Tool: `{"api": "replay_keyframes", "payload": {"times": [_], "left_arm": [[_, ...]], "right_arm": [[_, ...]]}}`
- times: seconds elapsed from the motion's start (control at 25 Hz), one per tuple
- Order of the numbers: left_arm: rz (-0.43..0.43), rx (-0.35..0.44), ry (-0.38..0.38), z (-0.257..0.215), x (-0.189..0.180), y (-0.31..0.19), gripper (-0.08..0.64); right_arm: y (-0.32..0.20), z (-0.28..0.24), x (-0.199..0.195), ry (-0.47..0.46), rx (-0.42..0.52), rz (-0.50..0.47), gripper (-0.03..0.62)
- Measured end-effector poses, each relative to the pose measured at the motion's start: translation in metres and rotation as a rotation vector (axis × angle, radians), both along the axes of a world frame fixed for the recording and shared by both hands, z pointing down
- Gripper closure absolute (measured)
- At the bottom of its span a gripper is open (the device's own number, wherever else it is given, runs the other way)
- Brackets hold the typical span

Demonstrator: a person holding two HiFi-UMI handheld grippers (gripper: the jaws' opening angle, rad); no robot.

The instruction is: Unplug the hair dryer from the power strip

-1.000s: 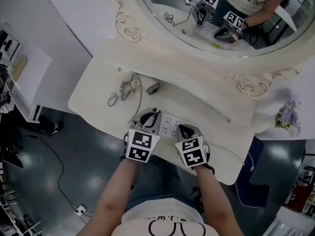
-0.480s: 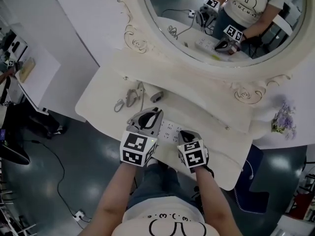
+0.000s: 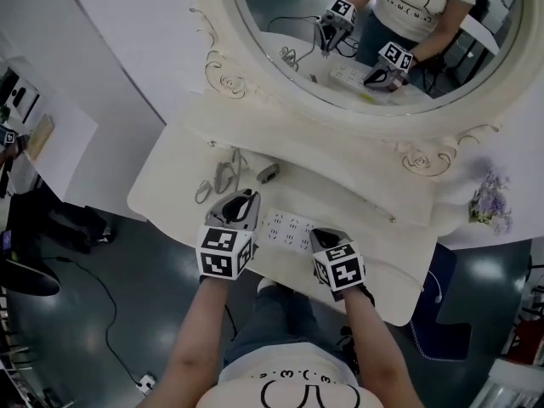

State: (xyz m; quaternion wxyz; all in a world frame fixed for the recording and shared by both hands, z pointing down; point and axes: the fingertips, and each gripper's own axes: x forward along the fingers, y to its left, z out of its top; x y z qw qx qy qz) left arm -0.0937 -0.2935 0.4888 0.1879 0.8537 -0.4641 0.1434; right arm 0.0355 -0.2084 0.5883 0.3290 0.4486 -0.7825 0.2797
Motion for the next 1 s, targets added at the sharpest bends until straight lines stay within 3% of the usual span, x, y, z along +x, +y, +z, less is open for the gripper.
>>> {"api": "replay_keyframes", "payload": {"times": [0.4,0.64,0.68,0.84,1.0], "left_arm": [[0.008,-0.122,-0.005,0.068,-0.01,-0.022,0.506],[0.012,-0.194,-0.016,0.097,-0.001,-0.016,0.497],[0.005,-0.205,-0.01,0.098,-0.002,-0.015,0.478],[-0.008,-0.239,0.05,0.1,-0.006,-0.004,0.263],[-0.027,-0.277,0.121,0.098,-0.008,0.017,0.162]], "right_arm": [[-0.008,-0.036,0.017,0.01,0.107,0.155,0.594],[0.008,-0.045,0.019,0.016,0.121,0.224,0.594],[0.01,-0.045,0.018,0.016,0.118,0.229,0.594],[0.018,-0.045,0.009,0.01,0.111,0.231,0.594],[0.021,-0.051,-0.001,-0.003,0.127,0.216,0.594]]}}
